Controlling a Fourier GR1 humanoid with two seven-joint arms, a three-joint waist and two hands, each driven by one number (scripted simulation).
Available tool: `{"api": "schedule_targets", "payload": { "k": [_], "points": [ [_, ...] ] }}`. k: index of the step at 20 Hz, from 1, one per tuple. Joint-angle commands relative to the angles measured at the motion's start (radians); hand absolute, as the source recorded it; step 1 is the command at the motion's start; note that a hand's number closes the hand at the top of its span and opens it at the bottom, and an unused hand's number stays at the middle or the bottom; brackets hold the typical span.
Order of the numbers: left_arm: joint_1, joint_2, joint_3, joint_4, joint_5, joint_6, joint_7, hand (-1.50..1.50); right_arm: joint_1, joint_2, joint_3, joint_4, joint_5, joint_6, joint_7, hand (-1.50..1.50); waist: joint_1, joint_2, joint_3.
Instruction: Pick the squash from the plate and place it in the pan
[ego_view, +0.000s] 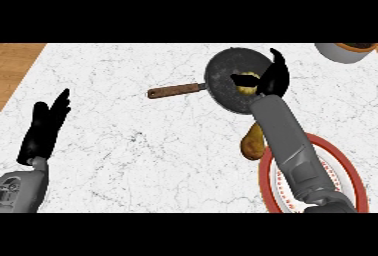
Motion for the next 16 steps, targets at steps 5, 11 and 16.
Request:
{"api": "schedule_targets", "payload": {
  "k": [5, 11, 16],
  "points": [
    [-0.021, 0.006, 0.012, 0.044, -0.004, 0.001, 0.01, 0.0, -0.016, -0.01, -0.091, -0.03, -0.114, -0.132, -0.216, -1.5, -0.021, -0.005, -0.001],
    [0.061, 0.008, 0.032, 0.018, -0.003, 0.015, -0.027, 0.0, -0.012, 0.005, -0.151, -0.032, -0.184, -0.226, -0.287, -1.5, -0.059, -0.034, -0.004],
    [0.042, -0.008, 0.037, -0.007, -0.004, 0.036, 0.043, 0.0, 0.076, -0.005, -0.176, -0.1, -0.252, -0.224, -0.355, -1.5, -0.094, -0.046, -0.004]
  ]
}}
